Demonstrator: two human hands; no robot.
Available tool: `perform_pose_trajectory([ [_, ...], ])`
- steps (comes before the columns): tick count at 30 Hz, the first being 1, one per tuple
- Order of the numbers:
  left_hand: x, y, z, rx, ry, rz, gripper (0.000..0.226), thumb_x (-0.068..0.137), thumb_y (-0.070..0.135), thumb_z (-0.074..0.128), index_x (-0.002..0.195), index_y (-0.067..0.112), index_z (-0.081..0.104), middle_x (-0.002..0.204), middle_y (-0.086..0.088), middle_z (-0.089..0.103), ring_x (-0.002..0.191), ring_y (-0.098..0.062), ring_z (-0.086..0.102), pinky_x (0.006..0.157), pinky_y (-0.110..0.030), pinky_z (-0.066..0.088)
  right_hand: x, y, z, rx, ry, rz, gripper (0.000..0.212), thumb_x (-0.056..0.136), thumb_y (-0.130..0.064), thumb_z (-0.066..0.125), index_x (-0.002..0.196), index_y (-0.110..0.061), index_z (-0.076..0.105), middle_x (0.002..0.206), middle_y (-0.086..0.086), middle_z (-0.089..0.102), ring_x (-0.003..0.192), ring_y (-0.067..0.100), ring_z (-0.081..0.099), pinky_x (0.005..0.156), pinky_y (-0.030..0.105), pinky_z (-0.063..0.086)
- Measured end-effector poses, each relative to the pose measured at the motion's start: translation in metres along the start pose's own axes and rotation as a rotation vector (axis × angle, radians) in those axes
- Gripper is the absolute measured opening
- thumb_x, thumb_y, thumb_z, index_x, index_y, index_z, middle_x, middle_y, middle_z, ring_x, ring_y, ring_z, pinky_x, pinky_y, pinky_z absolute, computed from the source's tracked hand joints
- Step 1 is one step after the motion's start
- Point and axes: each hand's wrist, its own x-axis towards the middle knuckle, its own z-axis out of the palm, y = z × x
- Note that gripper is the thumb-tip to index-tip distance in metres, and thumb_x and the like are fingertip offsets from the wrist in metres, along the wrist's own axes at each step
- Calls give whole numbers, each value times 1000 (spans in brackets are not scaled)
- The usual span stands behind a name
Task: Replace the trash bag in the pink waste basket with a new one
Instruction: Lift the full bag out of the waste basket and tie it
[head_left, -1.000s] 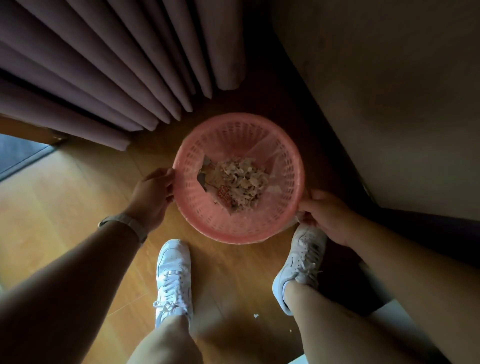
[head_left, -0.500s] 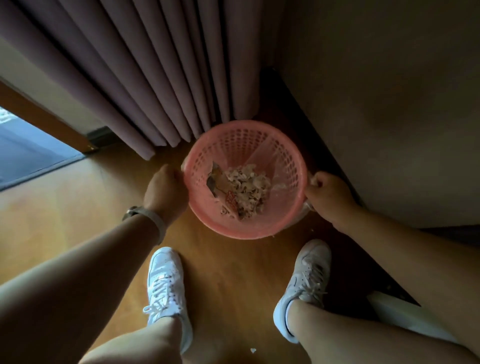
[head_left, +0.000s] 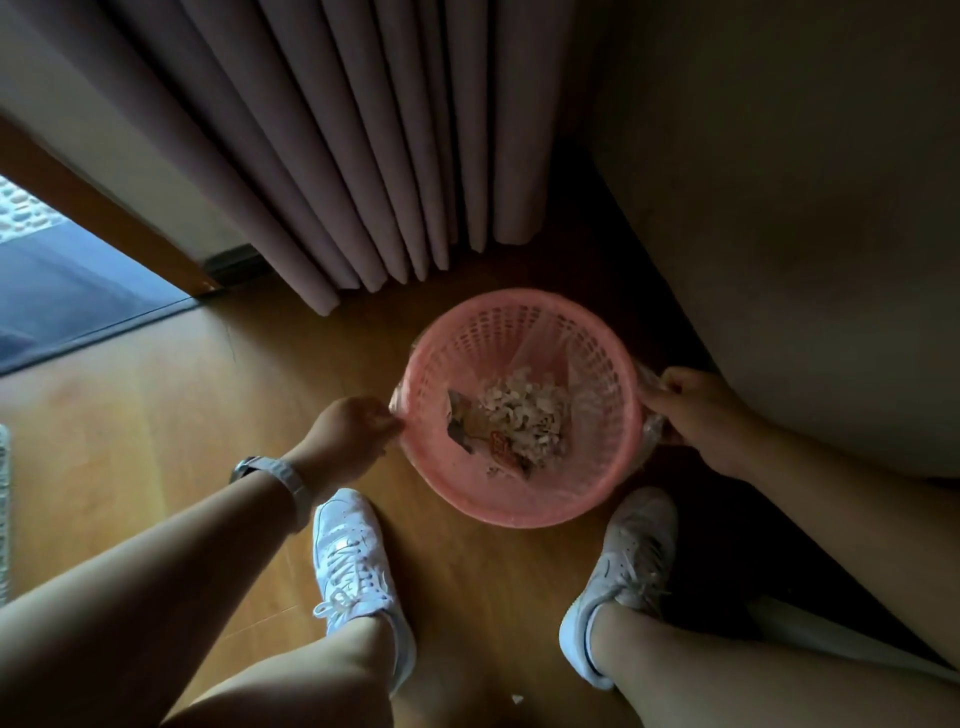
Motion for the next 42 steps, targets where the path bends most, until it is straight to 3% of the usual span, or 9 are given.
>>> perform_pose_trajectory([
  [7,4,19,-1,-422,-113,-95,16,88,1,61,102,7,59,102,-16,66,91,-28,64,84,-42,55,4,-10,7,-122,28,-78,39,88,-22,66,61,-20,38,60,1,43,56,15,40,52,25,32],
  [11,0,23,-5,-569,-168,-126,22,92,2,57,106,17,64,104,-13,70,95,-29,65,93,-46,50,9,-14,8,-142,32,-98,13,87,-22,68,89,-18,56,86,-1,60,73,11,57,53,24,39],
  [13,2,20,-5,-577,-164,-162,20,98,15,52,113,11,65,107,-15,71,99,-31,66,93,-45,51,13,-16,5,-142,-33,-35,20,86,-21,70,100,-20,56,95,-1,61,82,13,61,56,24,43],
  [19,19,17,3,-422,-94,-167,20,99,15,52,93,10,70,78,-9,66,70,-19,58,63,-29,48,15,-20,-1,-229,-50,-44,15,89,-29,67,85,-19,56,89,2,62,78,16,60,56,26,42],
  [26,17,30,14,-296,73,-124,22,97,11,40,92,12,62,90,-13,65,75,-23,58,63,-37,50,10,-20,3,-335,42,-217,25,90,-17,58,70,-14,45,70,1,49,57,12,44,48,23,32],
  [32,12,37,12,31,175,114,34,98,40,46,79,14,55,74,-5,58,64,-21,52,55,-31,40,7,-22,3,-322,101,-313,33,85,-13,62,61,-14,40,59,2,40,49,11,37,43,19,29],
  [36,16,30,8,297,234,232,27,91,28,59,72,9,59,75,-6,55,66,-25,53,54,-29,33,4,-32,7,-374,69,-425,39,82,-6,65,55,-16,38,54,-1,39,47,9,34,38,12,29],
  [39,17,29,7,342,291,343,19,86,14,65,72,2,64,88,-5,51,75,-22,51,64,-28,35,8,-37,10,-359,15,-459,40,79,-2,63,54,-17,35,54,0,37,48,10,34,44,22,29],
  [42,13,31,10,414,314,466,21,83,2,64,65,10,58,90,-3,50,76,-17,50,59,-20,33,13,-39,12,-317,-40,-508,45,75,2,62,52,-23,33,58,-2,40,52,14,37,50,32,33],
])
